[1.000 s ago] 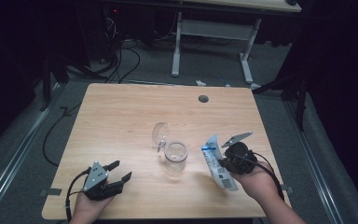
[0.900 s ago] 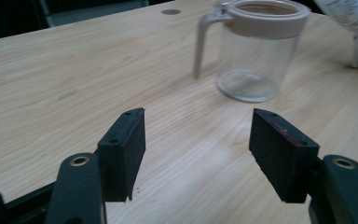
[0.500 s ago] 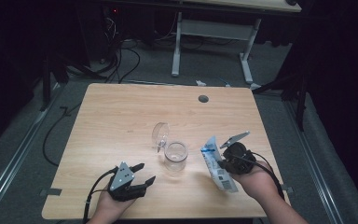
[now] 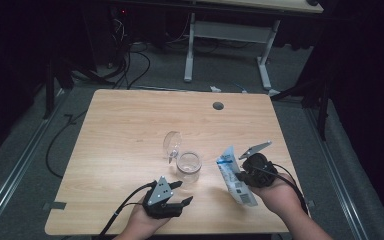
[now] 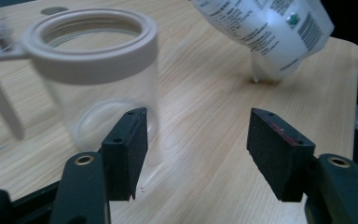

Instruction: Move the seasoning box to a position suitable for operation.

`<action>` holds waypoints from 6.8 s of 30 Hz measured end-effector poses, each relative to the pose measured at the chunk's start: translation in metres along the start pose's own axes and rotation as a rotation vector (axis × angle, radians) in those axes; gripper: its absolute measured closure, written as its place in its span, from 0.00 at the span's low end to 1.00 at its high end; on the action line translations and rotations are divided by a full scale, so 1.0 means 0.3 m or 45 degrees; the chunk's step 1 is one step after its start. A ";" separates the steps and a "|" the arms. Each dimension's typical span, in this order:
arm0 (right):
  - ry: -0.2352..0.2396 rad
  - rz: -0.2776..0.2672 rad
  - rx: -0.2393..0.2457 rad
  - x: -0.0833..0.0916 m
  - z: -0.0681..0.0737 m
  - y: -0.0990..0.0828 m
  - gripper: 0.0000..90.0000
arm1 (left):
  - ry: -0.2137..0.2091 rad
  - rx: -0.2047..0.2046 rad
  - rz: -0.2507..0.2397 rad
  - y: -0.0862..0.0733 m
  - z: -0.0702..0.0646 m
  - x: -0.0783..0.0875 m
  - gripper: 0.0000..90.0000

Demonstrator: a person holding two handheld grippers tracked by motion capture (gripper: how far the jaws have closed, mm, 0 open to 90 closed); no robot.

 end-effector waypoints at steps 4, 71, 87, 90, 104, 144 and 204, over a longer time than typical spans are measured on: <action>0.003 0.007 -0.001 0.005 0.000 0.000 1.00 | -0.034 -0.014 -0.007 0.029 -0.027 -0.029 0.43; 0.070 0.123 0.033 0.062 0.125 0.187 1.00 | -0.190 -0.128 -0.025 0.001 -0.158 -0.145 0.29; 0.096 0.080 0.033 0.077 0.164 0.239 1.00 | -0.192 -0.117 -0.026 0.022 -0.169 -0.214 0.32; 0.100 0.079 0.032 0.076 0.165 0.239 1.00 | -0.177 -0.120 -0.064 0.039 -0.175 -0.217 0.36; 0.095 0.078 0.026 0.081 0.157 0.238 1.00 | -0.131 -0.182 -0.114 0.065 -0.207 -0.201 0.51; 0.067 0.135 0.129 0.043 0.145 0.314 1.00 | -0.109 -0.152 -0.124 0.081 -0.198 -0.146 0.53; 0.067 0.129 0.128 0.036 0.133 0.372 1.00 | -0.094 -0.168 -0.138 0.118 -0.195 -0.135 0.53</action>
Point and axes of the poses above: each handheld gripper's, and its own axes: x roughly backward along the jaws, y roughly out of its top, z roughly to its left, the point moved 9 cm from there along -x, roughly forward along the jaws, and after that the axes turned 10 degrees about x, right-handed, at the moved point
